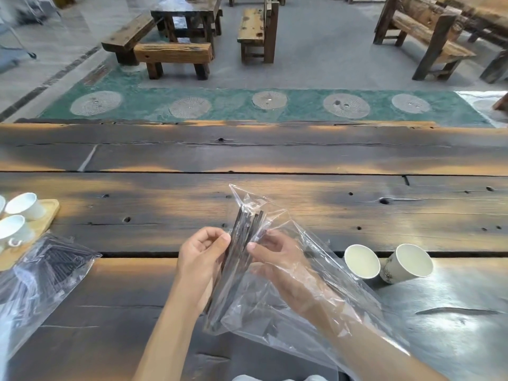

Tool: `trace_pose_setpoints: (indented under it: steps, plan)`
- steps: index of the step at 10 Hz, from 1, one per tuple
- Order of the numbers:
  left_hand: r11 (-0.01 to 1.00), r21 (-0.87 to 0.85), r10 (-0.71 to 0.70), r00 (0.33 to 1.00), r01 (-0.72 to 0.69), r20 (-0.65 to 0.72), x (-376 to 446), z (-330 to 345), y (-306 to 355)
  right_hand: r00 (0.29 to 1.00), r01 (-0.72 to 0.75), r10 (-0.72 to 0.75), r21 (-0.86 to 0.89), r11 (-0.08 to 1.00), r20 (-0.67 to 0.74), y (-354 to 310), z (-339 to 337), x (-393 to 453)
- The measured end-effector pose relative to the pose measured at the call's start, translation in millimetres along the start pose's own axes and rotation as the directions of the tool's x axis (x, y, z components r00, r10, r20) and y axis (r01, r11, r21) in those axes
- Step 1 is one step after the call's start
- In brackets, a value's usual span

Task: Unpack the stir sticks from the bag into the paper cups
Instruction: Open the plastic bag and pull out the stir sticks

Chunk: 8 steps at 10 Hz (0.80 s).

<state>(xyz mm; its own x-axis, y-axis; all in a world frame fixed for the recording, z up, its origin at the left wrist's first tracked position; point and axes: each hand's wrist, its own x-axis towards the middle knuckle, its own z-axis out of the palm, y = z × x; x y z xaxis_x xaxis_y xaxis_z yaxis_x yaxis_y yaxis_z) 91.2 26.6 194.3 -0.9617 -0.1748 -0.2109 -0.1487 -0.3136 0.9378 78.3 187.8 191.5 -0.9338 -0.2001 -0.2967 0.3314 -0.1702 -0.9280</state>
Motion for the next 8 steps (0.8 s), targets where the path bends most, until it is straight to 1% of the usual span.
trace_pose_setpoints:
  steps: [1,2,3,4,5,6,7,8]
  plan:
    - [1.000,0.007,0.017,1.000,-0.017,-0.011,-3,1,-1,0.998,0.004,-0.006,0.025,1.000,0.055,-3,0,-1]
    - [0.999,0.021,0.039,0.999,-0.039,-0.016,-5,1,-2,0.997,0.017,-0.021,0.045,0.999,0.079,-5,0,0]
    - [1.000,0.018,0.011,0.999,-0.011,0.040,-6,-2,-3,0.997,0.015,-0.017,0.026,1.000,0.081,-2,-1,4]
    - [0.998,0.057,-0.007,0.996,0.002,0.087,-6,-4,-3,0.995,0.021,-0.020,-0.009,1.000,0.095,2,0,6]
    - [0.995,0.096,-0.021,0.994,0.011,0.103,-6,-2,-4,0.996,0.036,-0.033,-0.038,0.999,0.080,3,-2,5]
    - [0.996,0.085,-0.012,0.996,0.004,0.091,-8,0,-3,0.997,0.045,-0.042,-0.044,0.998,0.059,6,-2,8]
    - [1.000,-0.007,0.015,1.000,-0.015,-0.016,-7,-3,-1,0.999,0.045,-0.046,-0.056,0.997,-0.004,6,-1,9]
    - [0.999,0.002,0.039,0.999,-0.039,0.017,-6,-2,1,0.997,0.076,-0.075,-0.093,0.993,0.021,6,-11,11]
